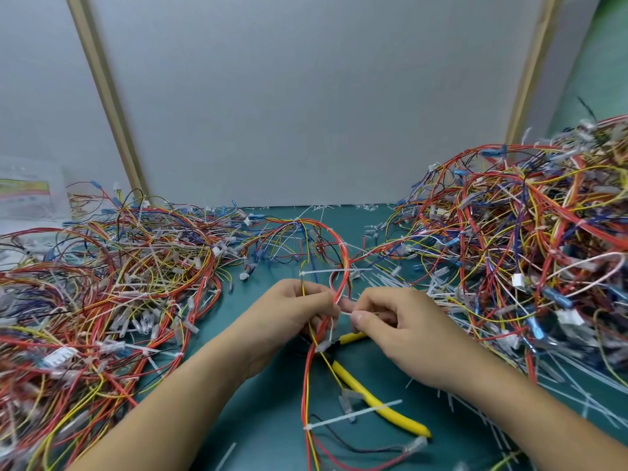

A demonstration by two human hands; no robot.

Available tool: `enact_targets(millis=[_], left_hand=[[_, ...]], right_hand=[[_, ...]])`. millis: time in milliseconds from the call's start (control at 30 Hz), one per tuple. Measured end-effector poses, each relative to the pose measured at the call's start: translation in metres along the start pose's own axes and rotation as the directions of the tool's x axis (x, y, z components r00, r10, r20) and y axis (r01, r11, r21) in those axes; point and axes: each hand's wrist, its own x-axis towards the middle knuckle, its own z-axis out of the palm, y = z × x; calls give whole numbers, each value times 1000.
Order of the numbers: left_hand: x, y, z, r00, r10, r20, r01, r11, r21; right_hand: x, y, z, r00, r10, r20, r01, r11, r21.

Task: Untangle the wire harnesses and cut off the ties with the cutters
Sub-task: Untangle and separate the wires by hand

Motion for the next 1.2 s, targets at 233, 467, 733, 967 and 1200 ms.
enact_targets(millis=[233, 467, 733, 967, 1200], left_hand=[[-2, 2, 2, 999, 11, 53, -14, 998, 62], [-5, 4, 5, 997, 27, 78, -36, 993, 116], [-4, 3, 5, 995, 50, 81, -59, 992, 111], [-4, 7, 5, 996, 77, 50, -83, 989, 120], [-3, 5, 4, 993, 95, 69, -103, 988, 119]], right_hand=[[-1, -8, 5, 1000, 10, -4, -10, 1000, 14], [0, -15, 9, 999, 24, -29, -18, 979, 203], [0, -14, 14, 993, 1, -122, 20, 986, 168], [1, -16, 12, 981, -35, -191, 54, 994, 97], [2, -12, 9, 987, -24, -157, 43, 992, 121]])
